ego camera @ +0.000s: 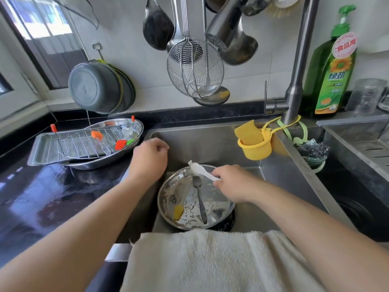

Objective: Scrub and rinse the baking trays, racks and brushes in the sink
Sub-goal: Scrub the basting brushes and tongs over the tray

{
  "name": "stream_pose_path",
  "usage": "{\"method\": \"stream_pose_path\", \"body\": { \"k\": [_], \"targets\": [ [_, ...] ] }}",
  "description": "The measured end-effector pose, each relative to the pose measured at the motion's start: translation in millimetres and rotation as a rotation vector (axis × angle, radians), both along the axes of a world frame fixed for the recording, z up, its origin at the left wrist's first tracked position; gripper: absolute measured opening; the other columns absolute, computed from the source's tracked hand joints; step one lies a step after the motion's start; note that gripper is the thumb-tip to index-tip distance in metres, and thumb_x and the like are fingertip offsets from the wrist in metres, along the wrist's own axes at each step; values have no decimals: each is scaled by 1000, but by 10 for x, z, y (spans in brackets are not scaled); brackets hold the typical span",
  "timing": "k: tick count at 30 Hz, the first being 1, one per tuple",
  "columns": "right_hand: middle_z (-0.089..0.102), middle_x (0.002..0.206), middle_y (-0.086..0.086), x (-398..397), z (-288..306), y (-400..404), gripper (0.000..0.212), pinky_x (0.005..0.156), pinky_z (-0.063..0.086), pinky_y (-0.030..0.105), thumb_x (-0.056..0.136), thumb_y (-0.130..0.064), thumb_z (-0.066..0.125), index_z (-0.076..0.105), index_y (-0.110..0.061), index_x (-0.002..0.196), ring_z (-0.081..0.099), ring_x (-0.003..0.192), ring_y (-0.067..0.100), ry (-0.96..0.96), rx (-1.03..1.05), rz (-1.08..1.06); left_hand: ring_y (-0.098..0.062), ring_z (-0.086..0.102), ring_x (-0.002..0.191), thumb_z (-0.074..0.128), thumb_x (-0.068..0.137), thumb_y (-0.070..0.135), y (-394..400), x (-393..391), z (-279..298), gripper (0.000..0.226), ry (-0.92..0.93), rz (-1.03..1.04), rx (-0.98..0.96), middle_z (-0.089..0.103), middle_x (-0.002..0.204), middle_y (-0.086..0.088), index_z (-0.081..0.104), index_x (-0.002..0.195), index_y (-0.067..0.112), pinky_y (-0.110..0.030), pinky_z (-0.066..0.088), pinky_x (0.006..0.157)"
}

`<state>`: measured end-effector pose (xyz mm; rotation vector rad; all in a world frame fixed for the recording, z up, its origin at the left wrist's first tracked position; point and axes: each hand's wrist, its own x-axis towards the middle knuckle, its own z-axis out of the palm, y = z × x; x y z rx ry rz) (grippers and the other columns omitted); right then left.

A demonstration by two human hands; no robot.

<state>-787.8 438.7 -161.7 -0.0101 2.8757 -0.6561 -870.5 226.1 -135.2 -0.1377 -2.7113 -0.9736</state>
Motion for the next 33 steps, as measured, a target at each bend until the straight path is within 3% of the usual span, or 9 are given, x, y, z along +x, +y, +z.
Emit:
{"method": "stream_pose_path", "body": {
  "k": [5, 9, 12, 15, 18, 22, 26, 29, 33],
  "targets": [
    [50, 77, 1, 10, 12, 13, 38, 52, 33, 32, 105, -25, 48, 40, -26, 68, 52, 70, 27, -5, -18, 5, -42, 64, 105, 52, 88, 1, -525, -607, 277, 32, 135, 177, -315, 71, 110, -22, 72, 113, 4, -44, 50, 88],
    [56, 83, 6, -9, -24, 35, 31, 54, 35, 34, 104, -25, 48, 47, -23, 73, 56, 72, 29, -4, -49, -11, -38, 61, 91, 54, 87, 4, -745, -1061, 302, 15, 10, 254, -526, 69, 106, -22, 66, 95, 5, -40, 49, 79],
    [58, 87, 8, -22, -42, 50, 22, 53, 34, 33, 104, -25, 48, 55, -19, 84, 54, 72, 29, -3, -62, -20, -38, 64, 104, 57, 94, 19, -855, -1341, 220, 24, -143, 270, -618, 67, 118, -21, 62, 110, 3, -42, 54, 86],
    [58, 91, 9, -25, -37, 61, 22, 53, 33, 32, 104, -25, 48, 54, -19, 83, 53, 72, 28, -2, -55, -25, -41, 64, 104, 56, 93, 15, -833, -1454, 222, 15, -178, 269, -621, 67, 118, -26, 56, 87, 1, -39, 50, 79],
    [62, 97, 11, -17, -38, 46, 18, 57, 38, 34, 105, -26, 48, 60, -18, 95, 59, 80, 31, 4, -62, -25, -44, 62, 108, 55, 93, 8, -765, -1360, 209, 26, -172, 338, -465, 64, 119, -28, 59, 114, -8, -47, 52, 91],
    [61, 94, 10, -8, -43, 38, 19, 54, 35, 33, 105, -26, 47, 59, -17, 93, 56, 75, 28, 5, -56, -36, -46, 60, 110, 47, 96, 4, -611, -1011, 344, 20, 28, 402, -249, 64, 116, -30, 62, 104, -6, -47, 47, 88],
    [58, 87, 8, -10, 1, 58, 26, 52, 34, 32, 104, -24, 48, 54, -19, 79, 56, 75, 29, 42, -46, -119, -40, 65, 100, 38, 105, 22, -326, -438, 453, 26, 220, 356, 307, 65, 101, -15, 59, 104, 6, -48, 53, 93],
    [58, 86, 9, -26, 11, 116, 32, 50, 30, 32, 104, -24, 47, 47, -21, 72, 54, 76, 30, 88, -33, -208, -20, 55, 50, 41, 109, 16, 110, 136, 392, 19, 58, 132, 706, 61, 75, -4, 55, 98, 9, -27, 47, 49],
    [60, 86, 5, 6, 53, 205, 26, 50, 30, 30, 106, -30, 41, 58, -20, 89, 51, 70, 21, 184, -58, -346, -15, 45, 46, 49, 107, 9, 443, 498, -60, 21, -382, -139, 708, 59, 69, -6, 63, 91, 5, -24, 35, 40]
  ]
}}
